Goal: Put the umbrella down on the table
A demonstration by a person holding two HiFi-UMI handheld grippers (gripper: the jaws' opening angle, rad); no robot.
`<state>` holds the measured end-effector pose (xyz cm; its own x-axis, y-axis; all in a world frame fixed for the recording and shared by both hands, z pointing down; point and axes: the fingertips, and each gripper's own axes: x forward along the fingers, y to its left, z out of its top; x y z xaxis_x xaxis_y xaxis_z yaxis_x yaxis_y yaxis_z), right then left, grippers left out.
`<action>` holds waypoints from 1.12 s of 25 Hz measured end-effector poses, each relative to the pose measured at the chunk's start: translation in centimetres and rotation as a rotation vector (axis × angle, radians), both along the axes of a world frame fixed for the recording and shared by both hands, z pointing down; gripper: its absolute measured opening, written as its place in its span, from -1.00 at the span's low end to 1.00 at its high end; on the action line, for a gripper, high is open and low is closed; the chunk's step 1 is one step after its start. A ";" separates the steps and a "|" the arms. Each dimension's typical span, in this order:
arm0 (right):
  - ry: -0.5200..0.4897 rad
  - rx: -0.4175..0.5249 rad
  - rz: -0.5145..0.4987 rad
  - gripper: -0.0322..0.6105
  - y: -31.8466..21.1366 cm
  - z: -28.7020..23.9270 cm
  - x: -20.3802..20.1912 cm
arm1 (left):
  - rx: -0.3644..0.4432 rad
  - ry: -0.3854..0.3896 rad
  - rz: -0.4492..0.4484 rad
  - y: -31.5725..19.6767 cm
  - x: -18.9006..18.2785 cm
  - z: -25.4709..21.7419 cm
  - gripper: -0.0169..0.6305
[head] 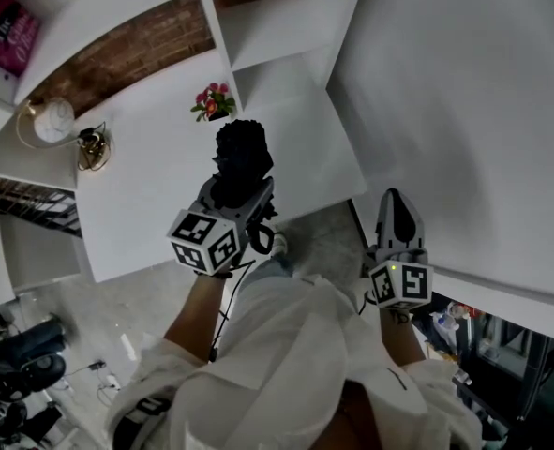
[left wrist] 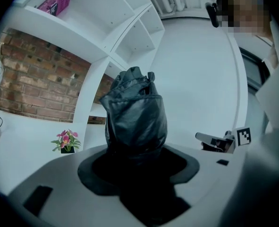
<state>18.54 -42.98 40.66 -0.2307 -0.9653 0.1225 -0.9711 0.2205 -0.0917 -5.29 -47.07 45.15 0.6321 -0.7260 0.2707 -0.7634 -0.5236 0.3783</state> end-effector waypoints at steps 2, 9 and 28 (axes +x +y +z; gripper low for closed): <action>0.004 -0.010 -0.009 -0.84 -1.4 0.5 -0.7 | -0.017 -0.002 -0.013 -1.4 -0.5 0.8 -0.12; 0.008 -0.059 -0.056 -0.84 -5.2 3.7 -2.4 | -0.092 -0.004 -0.035 -5.0 -0.1 4.6 -0.12; -0.023 -0.138 -0.198 -0.84 -12.2 8.8 -4.6 | -0.223 -0.067 -0.098 -9.9 2.8 10.1 -0.12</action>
<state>13.97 -55.16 49.49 -0.4179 -0.8754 0.2429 -0.9076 0.3901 -0.1555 -2.52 -56.97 55.26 0.5372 -0.7002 0.4703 -0.8335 -0.3554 0.4230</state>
